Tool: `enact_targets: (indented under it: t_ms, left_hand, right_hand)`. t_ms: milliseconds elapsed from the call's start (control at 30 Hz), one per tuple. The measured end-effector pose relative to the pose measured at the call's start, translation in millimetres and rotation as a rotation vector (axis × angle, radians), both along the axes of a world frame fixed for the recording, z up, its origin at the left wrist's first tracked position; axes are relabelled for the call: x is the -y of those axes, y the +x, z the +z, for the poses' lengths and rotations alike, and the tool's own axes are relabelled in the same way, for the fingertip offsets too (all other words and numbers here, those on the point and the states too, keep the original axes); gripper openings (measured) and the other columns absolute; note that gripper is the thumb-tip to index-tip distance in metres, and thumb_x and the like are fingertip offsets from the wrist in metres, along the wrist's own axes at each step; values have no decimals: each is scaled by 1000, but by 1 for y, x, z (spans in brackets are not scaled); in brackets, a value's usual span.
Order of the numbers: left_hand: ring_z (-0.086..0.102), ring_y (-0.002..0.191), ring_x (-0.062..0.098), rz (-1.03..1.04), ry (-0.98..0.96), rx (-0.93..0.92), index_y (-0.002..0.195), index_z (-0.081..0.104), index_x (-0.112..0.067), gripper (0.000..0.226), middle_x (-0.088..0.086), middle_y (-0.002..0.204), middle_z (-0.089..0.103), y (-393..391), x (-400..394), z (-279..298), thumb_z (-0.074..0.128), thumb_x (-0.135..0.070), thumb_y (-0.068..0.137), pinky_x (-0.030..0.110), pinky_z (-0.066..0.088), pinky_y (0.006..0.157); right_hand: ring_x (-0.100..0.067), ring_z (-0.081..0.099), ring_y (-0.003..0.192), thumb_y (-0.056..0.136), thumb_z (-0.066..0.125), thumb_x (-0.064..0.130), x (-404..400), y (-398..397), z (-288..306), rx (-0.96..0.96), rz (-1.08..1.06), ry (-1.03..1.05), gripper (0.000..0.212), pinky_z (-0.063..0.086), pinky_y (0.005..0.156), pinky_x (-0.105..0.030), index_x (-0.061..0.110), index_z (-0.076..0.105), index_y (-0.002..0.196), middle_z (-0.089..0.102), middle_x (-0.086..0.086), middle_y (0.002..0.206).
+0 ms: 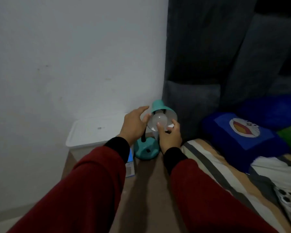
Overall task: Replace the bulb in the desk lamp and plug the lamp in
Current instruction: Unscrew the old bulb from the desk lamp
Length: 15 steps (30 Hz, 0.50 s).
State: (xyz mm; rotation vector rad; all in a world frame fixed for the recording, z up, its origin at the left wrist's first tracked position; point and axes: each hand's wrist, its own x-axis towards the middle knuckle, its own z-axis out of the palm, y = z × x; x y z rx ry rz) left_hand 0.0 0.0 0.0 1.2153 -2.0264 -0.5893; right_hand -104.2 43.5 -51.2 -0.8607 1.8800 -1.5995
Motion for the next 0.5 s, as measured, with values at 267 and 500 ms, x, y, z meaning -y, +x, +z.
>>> enact_targets:
  t_ms: [267,500]
  left_hand:
    - [49,117,-1,-49,73,-186,125,61,-18,31,1,131,61,-23,44,-18,51,-21,95,-19,26,75]
    - [50,107,-4,-61,72,-225,122,63,-15,30,3,126,64,-21,46,-20,54,-16,94,-16,32,73]
  right_hand:
    - [-21,63,109,83,67,37,48,3,-18,261,-66,-117,64,47,81,-20,17,41,139,62,-9,128]
    - [-26,47,127,81,71,17,53,14,-23,95,-143,-157,71,28,79,0,19,37,143,40,-14,142]
